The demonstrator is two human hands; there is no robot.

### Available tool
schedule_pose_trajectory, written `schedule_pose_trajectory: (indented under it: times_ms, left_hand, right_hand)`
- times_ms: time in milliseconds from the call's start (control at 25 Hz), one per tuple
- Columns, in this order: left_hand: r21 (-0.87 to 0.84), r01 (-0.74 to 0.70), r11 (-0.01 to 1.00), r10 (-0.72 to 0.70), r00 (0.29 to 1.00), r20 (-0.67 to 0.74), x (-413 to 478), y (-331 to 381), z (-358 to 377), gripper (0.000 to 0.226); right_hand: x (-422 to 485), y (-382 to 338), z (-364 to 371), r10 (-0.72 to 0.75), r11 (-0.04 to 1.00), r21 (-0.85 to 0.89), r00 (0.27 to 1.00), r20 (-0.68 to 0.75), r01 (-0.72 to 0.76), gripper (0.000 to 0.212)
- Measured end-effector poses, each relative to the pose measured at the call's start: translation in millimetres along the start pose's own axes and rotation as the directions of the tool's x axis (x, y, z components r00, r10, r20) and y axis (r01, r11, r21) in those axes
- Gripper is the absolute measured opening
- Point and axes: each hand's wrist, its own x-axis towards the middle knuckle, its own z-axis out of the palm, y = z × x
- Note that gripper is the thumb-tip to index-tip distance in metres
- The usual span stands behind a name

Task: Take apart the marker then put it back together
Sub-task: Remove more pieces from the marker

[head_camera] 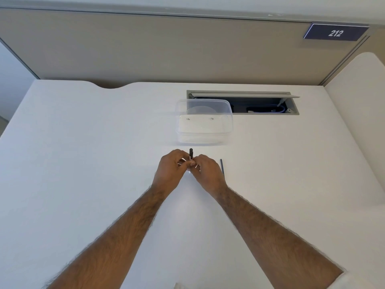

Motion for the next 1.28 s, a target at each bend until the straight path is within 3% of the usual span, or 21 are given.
schedule_pose_trajectory:
  times_ms: [120, 400, 520, 760, 1080, 1280]
  left_hand:
    - [0.036, -0.047, 0.998, 0.049, 0.998, -0.043, 0.2, 5.6, -0.3, 0.009]
    - [0.169, -0.043, 0.985, 0.040, 0.999, 0.022, 1.3, 4.2, 0.3, 0.018]
    - [0.169, -0.007, 0.986, -0.004, 0.998, 0.064, 1.5, 4.5, 1.8, 0.019]
    - [0.114, 0.016, 0.993, -0.019, 1.000, 0.024, -1.3, 1.9, 5.4, 0.020]
    - [0.002, 0.001, 1.000, -0.001, 1.000, 0.021, 2.0, 4.1, 2.3, 0.004]
    - [0.109, -0.091, 0.990, 0.094, 0.995, -0.028, -0.1, 6.6, 1.2, 0.013]
  right_hand:
    - [-0.8, -4.7, -1.2, -0.018, 1.000, 0.022, 0.994, -0.108, 0.021, 0.023]
    - [-0.9, -3.3, -0.9, 0.003, 1.000, -0.009, 0.999, -0.033, -0.003, 0.022]
    - [-5.9, -3.6, -3.5, 0.037, 0.999, 0.002, 0.999, 0.033, -0.037, 0.021]
    - [-7.5, 0.0, -3.9, 0.011, 1.000, 0.012, 1.000, 0.004, -0.011, 0.016]
    - [-3.9, 0.4, -3.4, -0.009, 1.000, 0.002, 1.000, -0.004, 0.009, 0.017]
    - [1.1, -7.9, -3.8, -0.035, 0.999, -0.031, 0.994, -0.108, 0.032, 0.015]
